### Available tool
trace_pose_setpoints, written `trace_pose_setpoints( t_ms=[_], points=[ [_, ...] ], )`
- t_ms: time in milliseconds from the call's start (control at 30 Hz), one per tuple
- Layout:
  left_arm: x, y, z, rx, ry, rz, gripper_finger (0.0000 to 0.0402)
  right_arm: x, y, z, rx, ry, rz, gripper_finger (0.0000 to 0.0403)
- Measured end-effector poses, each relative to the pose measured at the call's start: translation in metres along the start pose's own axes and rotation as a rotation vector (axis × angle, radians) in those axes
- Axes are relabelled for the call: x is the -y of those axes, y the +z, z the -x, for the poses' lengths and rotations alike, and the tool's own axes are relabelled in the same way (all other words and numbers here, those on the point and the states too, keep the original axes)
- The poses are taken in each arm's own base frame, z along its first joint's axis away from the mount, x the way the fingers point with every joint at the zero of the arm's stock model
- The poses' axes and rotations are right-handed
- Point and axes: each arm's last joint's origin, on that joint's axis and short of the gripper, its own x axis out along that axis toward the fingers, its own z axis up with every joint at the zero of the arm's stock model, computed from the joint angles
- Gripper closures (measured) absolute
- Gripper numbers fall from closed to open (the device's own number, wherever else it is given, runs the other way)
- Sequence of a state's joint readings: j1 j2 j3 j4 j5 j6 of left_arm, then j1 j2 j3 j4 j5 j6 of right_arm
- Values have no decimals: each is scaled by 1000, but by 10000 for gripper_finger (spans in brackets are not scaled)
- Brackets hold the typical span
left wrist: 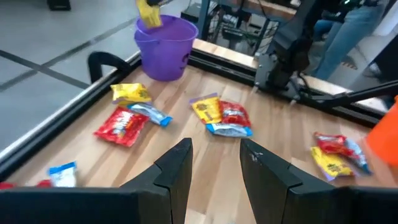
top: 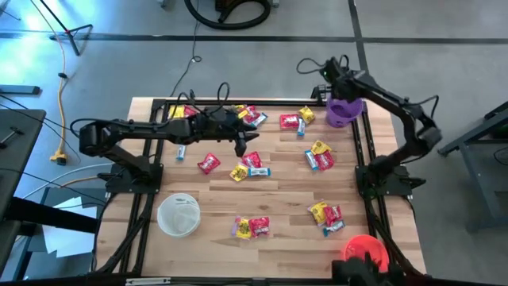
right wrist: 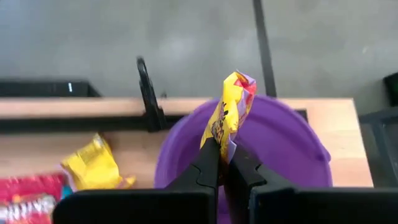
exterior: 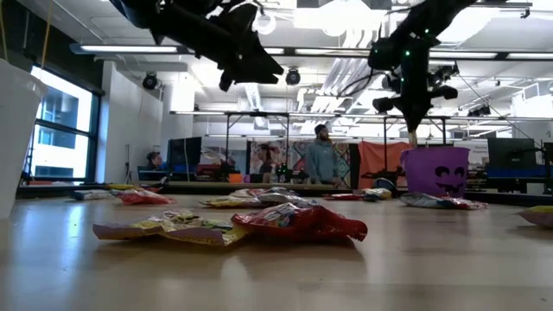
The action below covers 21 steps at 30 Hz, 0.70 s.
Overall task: Sort candy
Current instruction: Put the yellow candy into the purple bin
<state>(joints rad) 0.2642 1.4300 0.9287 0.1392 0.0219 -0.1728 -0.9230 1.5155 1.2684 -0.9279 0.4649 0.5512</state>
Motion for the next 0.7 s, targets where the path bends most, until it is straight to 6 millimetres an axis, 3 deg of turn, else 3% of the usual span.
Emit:
trace_pose_setpoints(
  t_ms=[200,467,700],
  points=[
    [0,9,15,28,33,-19,280,3,12,-19,-192,-1,126,401],
    [-1,12,23,27,58,-19,280,0,9,-51,-355,-1,228,401],
    [-2,5,23,-37,72,-1,280,0,7,-60,-398,3,238,380]
  ],
)
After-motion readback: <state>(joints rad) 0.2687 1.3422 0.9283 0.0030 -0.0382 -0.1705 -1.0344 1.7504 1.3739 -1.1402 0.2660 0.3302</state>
